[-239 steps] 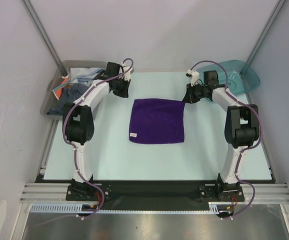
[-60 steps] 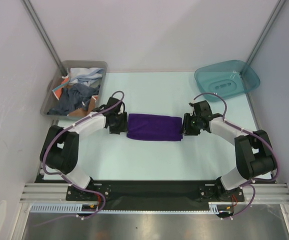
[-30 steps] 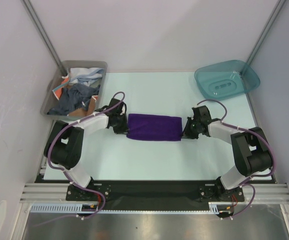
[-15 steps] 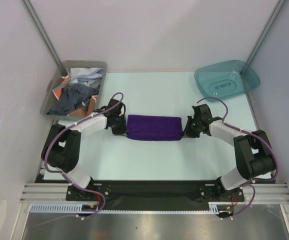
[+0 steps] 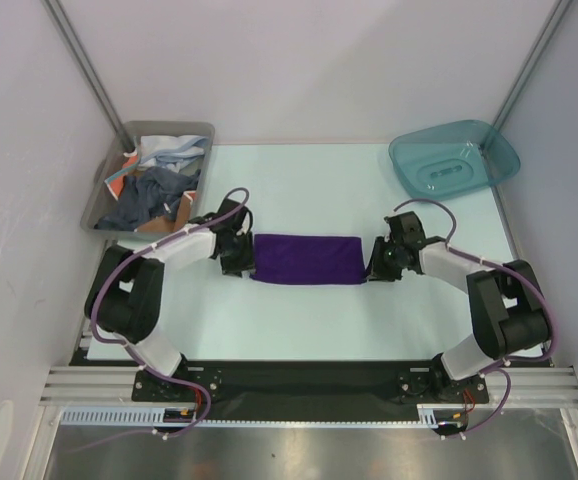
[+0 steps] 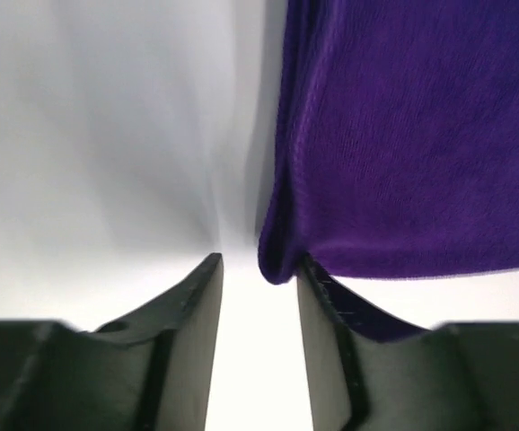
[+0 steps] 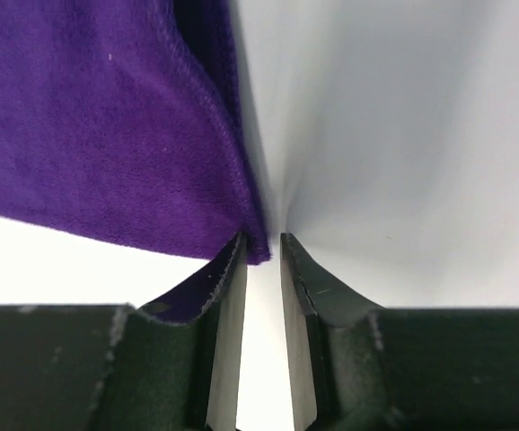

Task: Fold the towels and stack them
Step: Smooth out wrinkles on the folded towel

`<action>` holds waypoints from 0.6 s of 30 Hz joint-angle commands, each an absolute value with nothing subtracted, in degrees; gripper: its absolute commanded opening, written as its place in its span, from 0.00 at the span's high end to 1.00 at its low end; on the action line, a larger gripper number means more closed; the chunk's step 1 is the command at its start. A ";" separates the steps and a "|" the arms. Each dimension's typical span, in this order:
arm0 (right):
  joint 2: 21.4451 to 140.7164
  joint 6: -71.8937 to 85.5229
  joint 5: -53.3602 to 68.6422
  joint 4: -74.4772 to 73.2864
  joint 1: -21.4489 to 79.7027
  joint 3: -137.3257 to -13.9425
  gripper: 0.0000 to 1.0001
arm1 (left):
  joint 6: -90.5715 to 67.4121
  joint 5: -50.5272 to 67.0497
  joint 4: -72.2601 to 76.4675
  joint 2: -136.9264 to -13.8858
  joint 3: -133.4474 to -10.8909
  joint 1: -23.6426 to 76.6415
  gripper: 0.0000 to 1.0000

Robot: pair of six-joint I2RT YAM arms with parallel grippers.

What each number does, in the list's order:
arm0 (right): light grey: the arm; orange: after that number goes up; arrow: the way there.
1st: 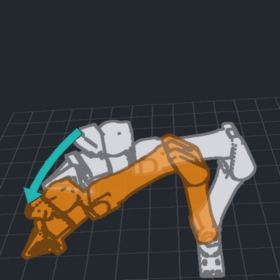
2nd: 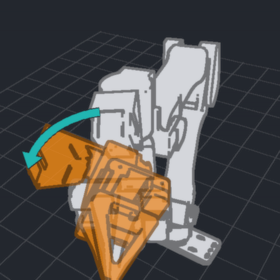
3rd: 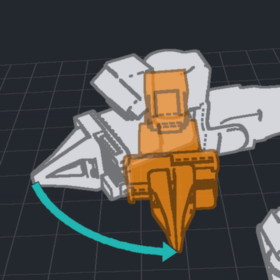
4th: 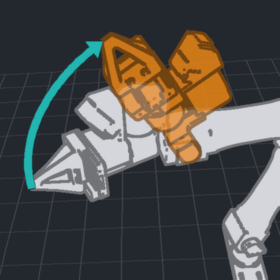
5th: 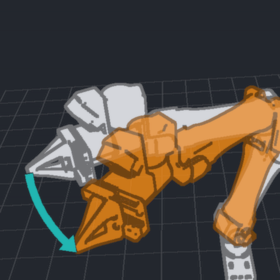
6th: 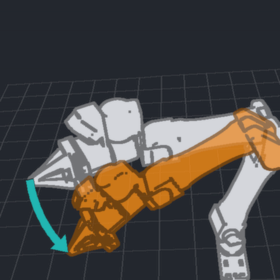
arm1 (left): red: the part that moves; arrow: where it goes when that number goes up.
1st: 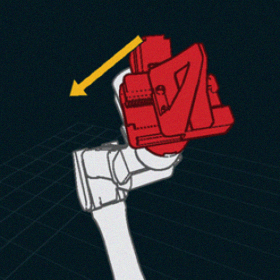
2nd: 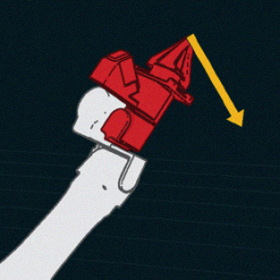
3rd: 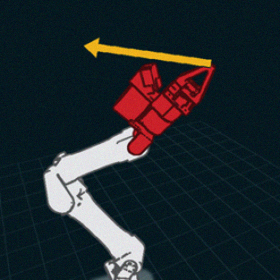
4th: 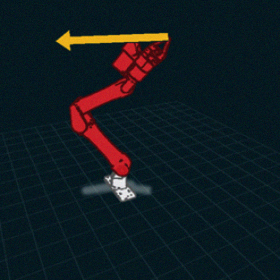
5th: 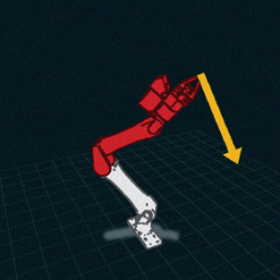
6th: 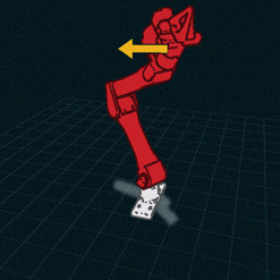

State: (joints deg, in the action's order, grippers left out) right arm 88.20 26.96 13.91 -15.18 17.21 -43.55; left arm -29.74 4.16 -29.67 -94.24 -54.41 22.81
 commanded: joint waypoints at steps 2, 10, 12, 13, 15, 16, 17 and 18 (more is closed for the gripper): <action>84.73 26.10 11.51 -19.60 15.91 -48.77 0.72 | -27.78 -5.26 -37.16 -94.22 -65.10 22.68 0.52; 92.71 26.28 20.11 -15.65 14.68 -57.38 0.75 | -27.33 7.74 -30.58 -99.56 -71.01 22.68 0.53; 96.39 26.11 19.87 -16.08 14.68 -60.19 0.75 | -27.51 5.81 -34.26 -101.77 -73.55 22.76 0.55; 97.29 26.02 20.30 -14.69 14.76 -60.64 0.75 | -27.77 4.15 -34.89 -102.13 -73.83 22.94 0.55; 100.18 25.06 21.18 -12.93 14.68 -61.61 0.75 | -27.60 3.51 -32.11 -101.43 -72.00 22.94 0.54; 101.33 24.61 22.14 -11.70 14.68 -62.05 0.75 | -26.90 5.34 -30.34 -100.99 -71.11 22.94 0.54; 102.21 24.26 21.89 -11.60 14.59 -62.57 0.75 | -26.72 7.80 -26.93 -100.64 -69.36 22.94 0.54; 103.17 23.82 21.28 -11.69 14.33 -63.01 0.75 | -26.63 8.69 -25.42 -100.63 -68.56 22.94 0.53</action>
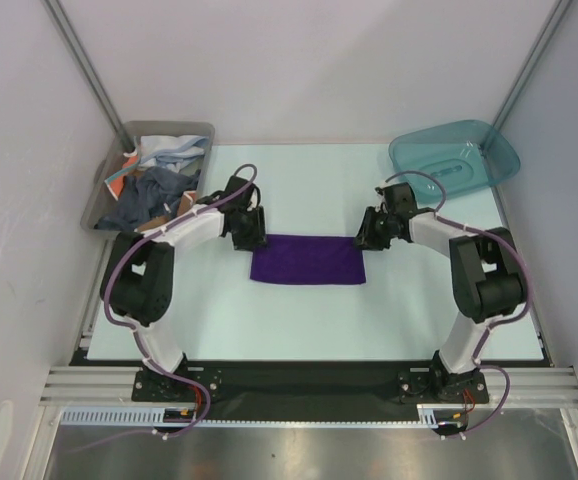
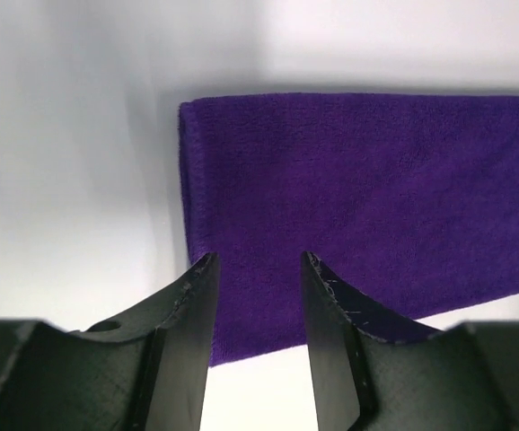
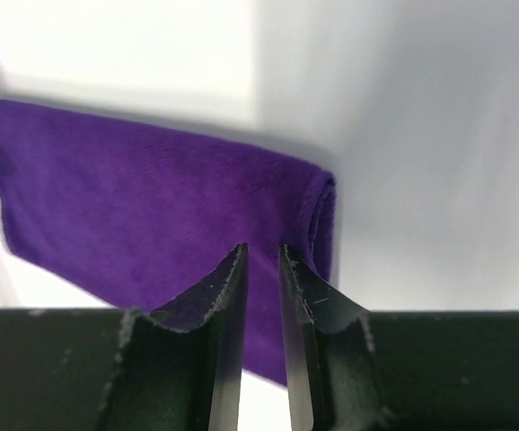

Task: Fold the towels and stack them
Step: Smooth out wrinkles on the folded towel, then neatly place the folded towel into the bin

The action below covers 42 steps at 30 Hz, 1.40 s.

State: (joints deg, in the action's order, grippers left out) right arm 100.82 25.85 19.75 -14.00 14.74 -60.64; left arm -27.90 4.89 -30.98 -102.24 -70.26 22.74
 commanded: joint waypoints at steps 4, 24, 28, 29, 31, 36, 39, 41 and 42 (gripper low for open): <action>107.22 21.37 19.86 -11.60 12.66 -65.21 0.74 | -26.37 6.60 -25.57 -104.67 -68.81 22.94 0.54; 103.36 16.52 20.83 -17.41 14.15 -59.77 0.41 | -27.86 0.18 -31.03 -107.49 -68.91 22.85 0.51; 102.66 17.48 22.58 -15.04 14.76 -56.09 0.46 | -29.09 0.18 -29.10 -106.18 -64.96 22.85 0.51; 102.57 17.49 23.11 -14.68 14.77 -55.47 0.47 | -29.27 -1.30 -29.00 -105.91 -63.73 22.85 0.52; 101.96 17.58 23.29 -14.15 15.11 -54.41 0.51 | -29.62 -1.76 -28.48 -105.38 -62.58 22.85 0.51; 101.60 18.19 23.20 -13.36 15.99 -52.74 0.54 | -30.41 -1.93 -28.30 -104.68 -60.56 22.85 0.51; 101.95 19.16 23.20 -12.75 16.61 -52.30 0.58 | -30.85 -2.37 -28.39 -103.45 -59.86 22.85 0.51; 101.95 19.68 22.77 -12.39 16.70 -51.94 0.61 | -30.94 -2.55 -28.39 -103.01 -59.42 22.85 0.51; 101.87 19.60 22.76 -12.22 16.79 -51.42 0.63 | -30.94 -2.64 -28.56 -102.92 -59.41 22.85 0.51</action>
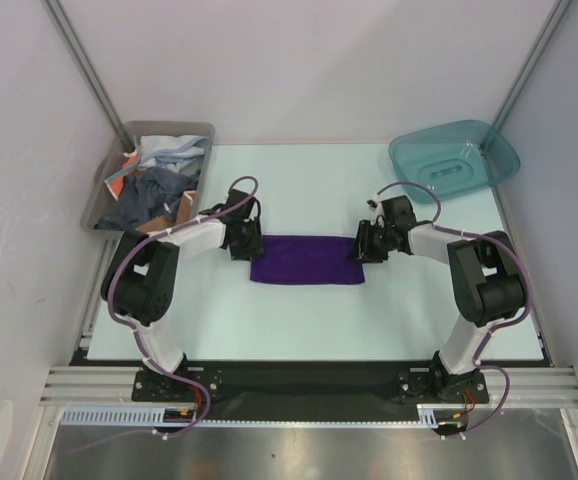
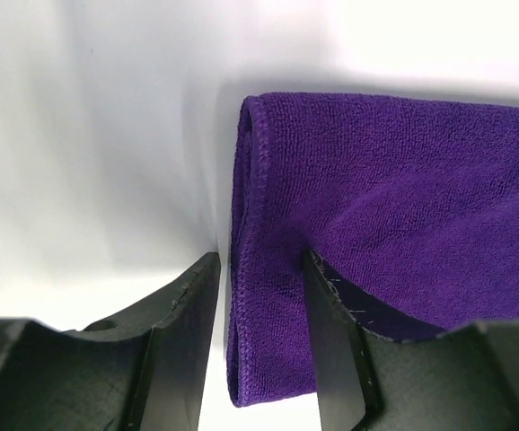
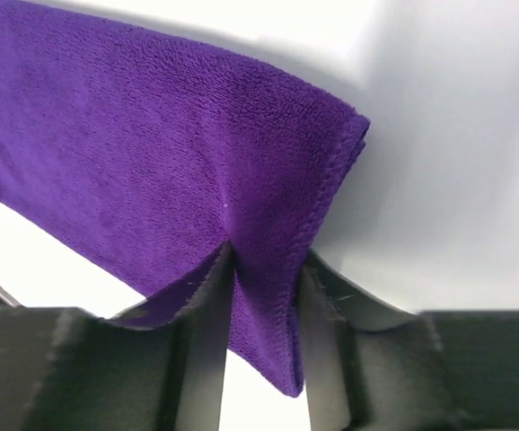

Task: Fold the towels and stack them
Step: Neatly place the folded towel into the bin

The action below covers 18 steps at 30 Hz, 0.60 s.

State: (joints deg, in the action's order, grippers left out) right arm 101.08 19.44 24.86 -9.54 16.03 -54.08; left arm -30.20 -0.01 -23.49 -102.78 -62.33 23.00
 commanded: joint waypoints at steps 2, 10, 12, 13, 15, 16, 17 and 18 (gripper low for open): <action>101.17 19.25 21.19 -12.48 16.79 -51.33 0.78 | -30.94 -2.99 -29.09 -102.13 -59.59 22.85 0.51; 105.10 10.22 17.05 -26.52 16.61 -69.29 1.00 | -26.55 -8.52 -39.53 -97.04 -70.74 21.18 0.44; 108.00 7.14 14.77 -32.24 16.18 -76.42 1.00 | -24.79 -10.18 -41.82 -95.02 -74.95 20.92 0.41; 108.89 7.12 14.33 -33.82 15.82 -76.46 1.00 | -24.18 -10.37 -42.27 -94.49 -74.97 20.92 0.41; 111.00 4.84 13.62 -37.52 14.34 -83.12 1.00 | -23.20 -10.11 -42.80 -93.17 -75.76 20.92 0.40; 113.36 3.96 13.54 -38.57 13.80 -85.32 1.00 | -22.94 -9.59 -42.72 -92.82 -75.41 20.92 0.40; 114.60 1.95 12.84 -40.76 13.28 -90.48 1.00 | -22.59 -9.06 -42.63 -92.38 -75.06 20.92 0.40; 115.83 0.89 12.31 -42.17 12.84 -93.14 1.00 | -22.50 -7.83 -42.28 -92.03 -74.71 20.92 0.40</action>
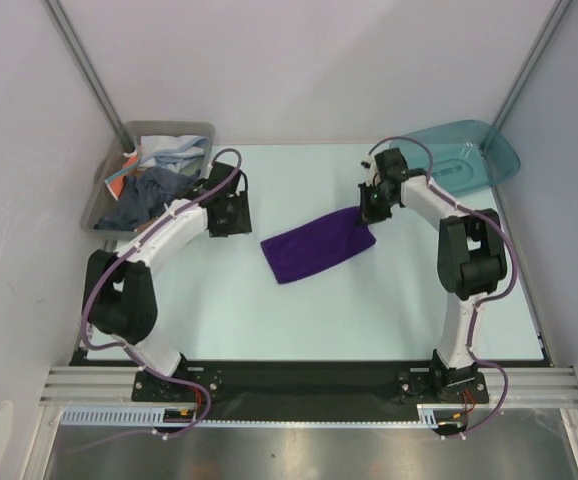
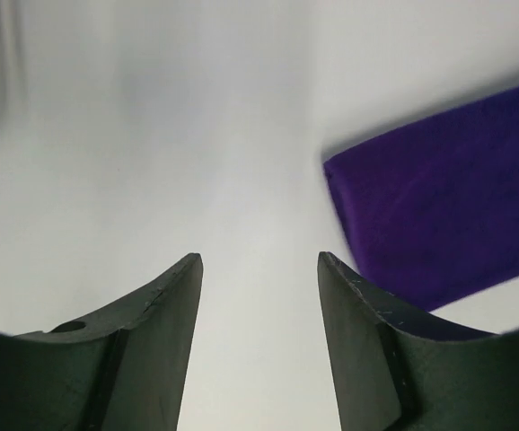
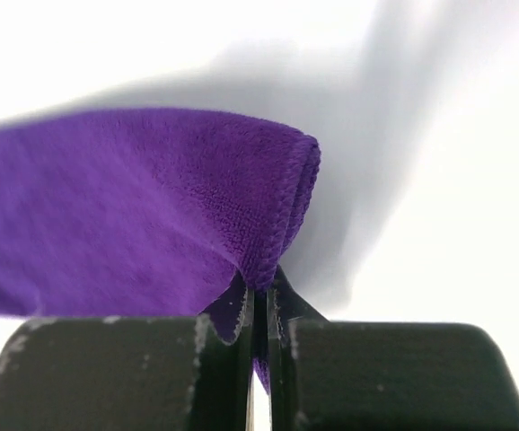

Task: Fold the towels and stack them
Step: Neatly place the folded towel into the bin

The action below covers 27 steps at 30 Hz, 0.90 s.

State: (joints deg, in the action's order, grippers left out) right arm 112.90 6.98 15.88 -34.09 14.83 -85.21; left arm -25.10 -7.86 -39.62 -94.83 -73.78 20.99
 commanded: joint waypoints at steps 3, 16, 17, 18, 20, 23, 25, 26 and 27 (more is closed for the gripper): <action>121.10 -3.16 9.59 -47.27 11.52 -105.15 1.00 | -22.06 -6.68 -41.49 -91.06 -73.48 20.83 0.40; 137.19 -13.08 -2.19 -56.69 4.84 -139.11 1.00 | -19.16 -3.87 -41.13 -93.51 -74.62 20.92 0.39; 137.37 -13.62 -3.76 -55.65 3.96 -139.83 1.00 | -18.99 -3.43 -41.13 -93.95 -74.88 20.92 0.39; 137.55 -14.06 -4.39 -55.20 3.43 -140.53 1.00 | -18.90 -3.08 -41.48 -94.56 -75.23 20.83 0.39; 137.55 -14.41 -5.54 -54.06 1.60 -142.20 1.00 | -18.72 -2.73 -41.57 -94.75 -76.02 20.92 0.39; 136.76 -14.50 -5.36 -51.86 0.44 -142.29 1.00 | -18.72 -2.73 -41.49 -94.40 -76.29 20.92 0.39; 136.15 -14.41 -5.19 -50.11 -1.58 -142.29 1.00 | -18.63 -2.55 -41.31 -94.31 -76.38 20.83 0.38; 136.06 -14.15 -4.92 -49.49 -1.93 -142.21 1.00 | -18.63 -2.55 -41.40 -94.39 -76.38 20.74 0.38; 136.14 -13.89 -4.40 -49.13 -2.28 -142.47 1.00 | -18.55 -2.37 -41.31 -94.39 -76.29 20.83 0.38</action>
State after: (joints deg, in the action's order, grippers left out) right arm 137.80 -12.40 -1.74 -53.56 -0.01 -139.11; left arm -19.79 -3.64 -41.36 -95.07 -73.87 20.97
